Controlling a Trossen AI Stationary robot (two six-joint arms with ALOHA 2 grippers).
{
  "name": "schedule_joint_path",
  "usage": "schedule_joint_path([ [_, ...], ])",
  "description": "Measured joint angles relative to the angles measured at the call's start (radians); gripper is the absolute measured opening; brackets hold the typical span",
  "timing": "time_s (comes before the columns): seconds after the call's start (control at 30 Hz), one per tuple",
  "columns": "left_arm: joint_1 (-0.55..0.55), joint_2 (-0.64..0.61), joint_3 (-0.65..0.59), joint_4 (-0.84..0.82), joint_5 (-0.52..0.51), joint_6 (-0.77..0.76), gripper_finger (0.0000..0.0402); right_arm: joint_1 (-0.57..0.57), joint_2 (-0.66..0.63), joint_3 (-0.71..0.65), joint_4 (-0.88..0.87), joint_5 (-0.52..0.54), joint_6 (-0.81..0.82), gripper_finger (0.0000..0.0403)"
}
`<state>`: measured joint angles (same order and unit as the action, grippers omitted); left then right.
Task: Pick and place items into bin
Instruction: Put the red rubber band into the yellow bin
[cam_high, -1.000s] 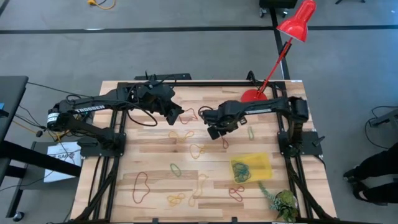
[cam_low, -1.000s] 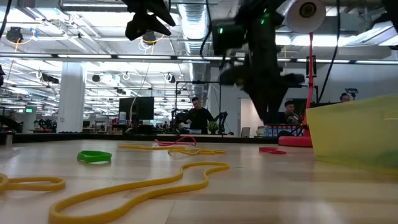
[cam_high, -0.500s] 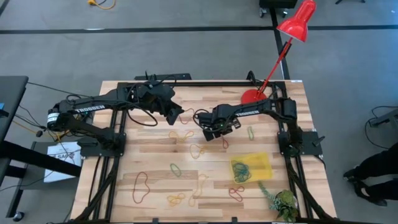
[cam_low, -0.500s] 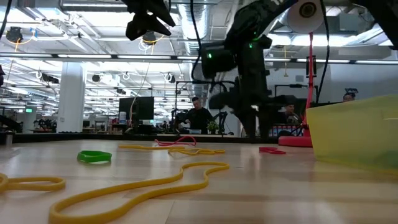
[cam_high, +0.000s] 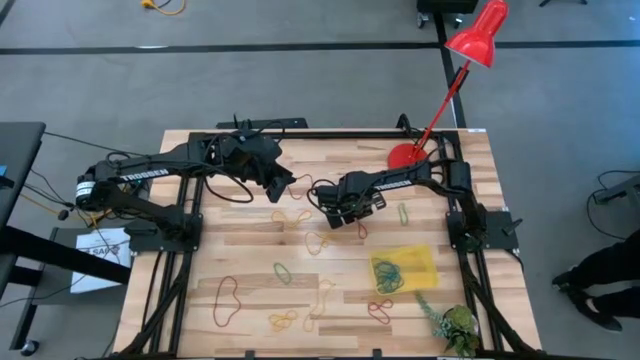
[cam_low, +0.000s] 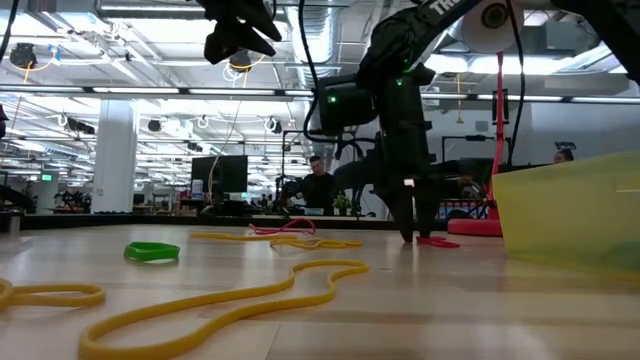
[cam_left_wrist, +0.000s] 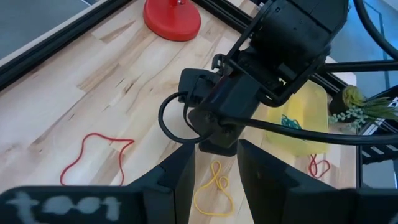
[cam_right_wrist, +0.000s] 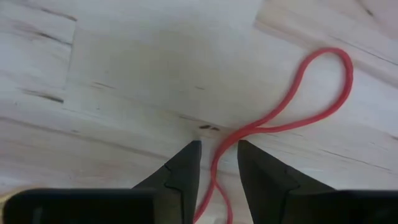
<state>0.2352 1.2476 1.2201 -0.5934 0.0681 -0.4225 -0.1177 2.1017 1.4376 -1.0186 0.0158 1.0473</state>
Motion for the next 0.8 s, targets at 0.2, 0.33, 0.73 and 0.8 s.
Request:
schedule_joint_path([
  [0.2, 0.0, 0.0, 0.0, 0.0, 0.0, 0.0, 0.011, 0.002, 0.002, -0.001, 0.017, 0.0, -0.012, 0.0035],
  [0.33, 0.0, 0.0, 0.0, 0.001, 0.0, 0.0, 0.011, 0.012, 0.002, -0.003, 0.032, 0.004, -0.069, 0.0008],
  [0.73, 0.0, 0.0, 0.0, 0.02, -0.001, 0.0, 0.011, 0.032, -0.087, 0.057, -0.03, -0.033, -0.106, 0.0002],
  [0.8, 0.0, 0.0, 0.0, 0.028, -0.001, 0.001, 0.011, 0.034, -0.123, 0.065, -0.052, -0.07, -0.106, 0.0003],
])
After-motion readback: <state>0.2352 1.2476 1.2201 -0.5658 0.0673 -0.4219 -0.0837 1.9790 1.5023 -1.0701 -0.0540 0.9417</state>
